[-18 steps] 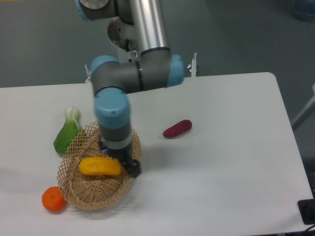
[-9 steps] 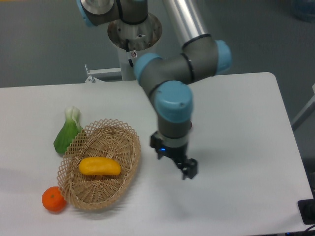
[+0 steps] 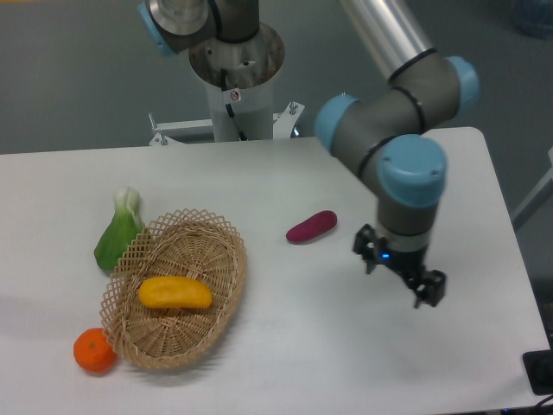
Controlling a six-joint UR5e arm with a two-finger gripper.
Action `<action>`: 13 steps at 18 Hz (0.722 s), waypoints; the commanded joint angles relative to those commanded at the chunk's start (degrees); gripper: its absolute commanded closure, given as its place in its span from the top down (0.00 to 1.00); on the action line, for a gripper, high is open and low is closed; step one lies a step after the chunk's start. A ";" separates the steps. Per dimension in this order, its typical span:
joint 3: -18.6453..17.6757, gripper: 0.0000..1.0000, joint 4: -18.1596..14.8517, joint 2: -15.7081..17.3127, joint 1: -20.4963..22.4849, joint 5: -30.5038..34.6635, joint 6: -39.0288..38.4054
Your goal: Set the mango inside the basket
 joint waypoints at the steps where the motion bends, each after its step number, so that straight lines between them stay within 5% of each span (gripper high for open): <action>1: 1.41 1.00 -0.62 -1.05 0.70 -0.09 1.40; 13: 2.22 1.00 -0.81 -1.59 2.47 -1.76 2.65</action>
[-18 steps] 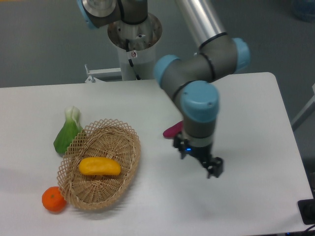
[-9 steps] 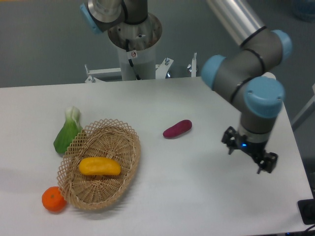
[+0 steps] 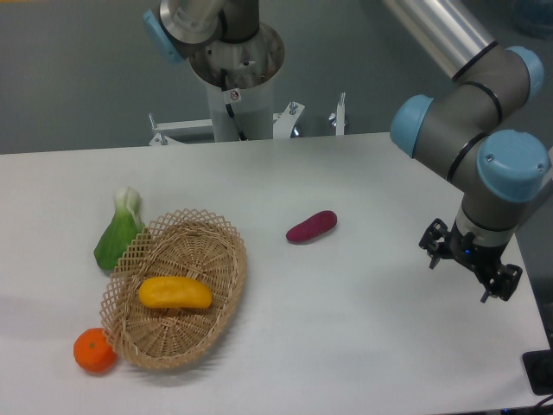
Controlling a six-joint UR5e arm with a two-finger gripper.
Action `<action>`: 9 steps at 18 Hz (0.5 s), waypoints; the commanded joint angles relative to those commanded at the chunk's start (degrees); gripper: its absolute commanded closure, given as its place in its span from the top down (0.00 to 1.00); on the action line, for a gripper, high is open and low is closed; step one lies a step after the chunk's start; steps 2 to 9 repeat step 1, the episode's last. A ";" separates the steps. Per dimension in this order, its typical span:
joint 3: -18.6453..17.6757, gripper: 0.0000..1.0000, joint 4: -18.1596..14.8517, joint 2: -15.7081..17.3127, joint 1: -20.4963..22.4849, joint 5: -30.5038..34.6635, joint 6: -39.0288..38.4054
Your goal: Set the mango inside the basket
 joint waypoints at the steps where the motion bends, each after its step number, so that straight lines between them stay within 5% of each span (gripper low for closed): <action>1: 0.00 1.00 0.00 0.09 0.09 0.00 0.00; 9: 0.00 1.00 0.00 0.09 0.09 0.00 0.00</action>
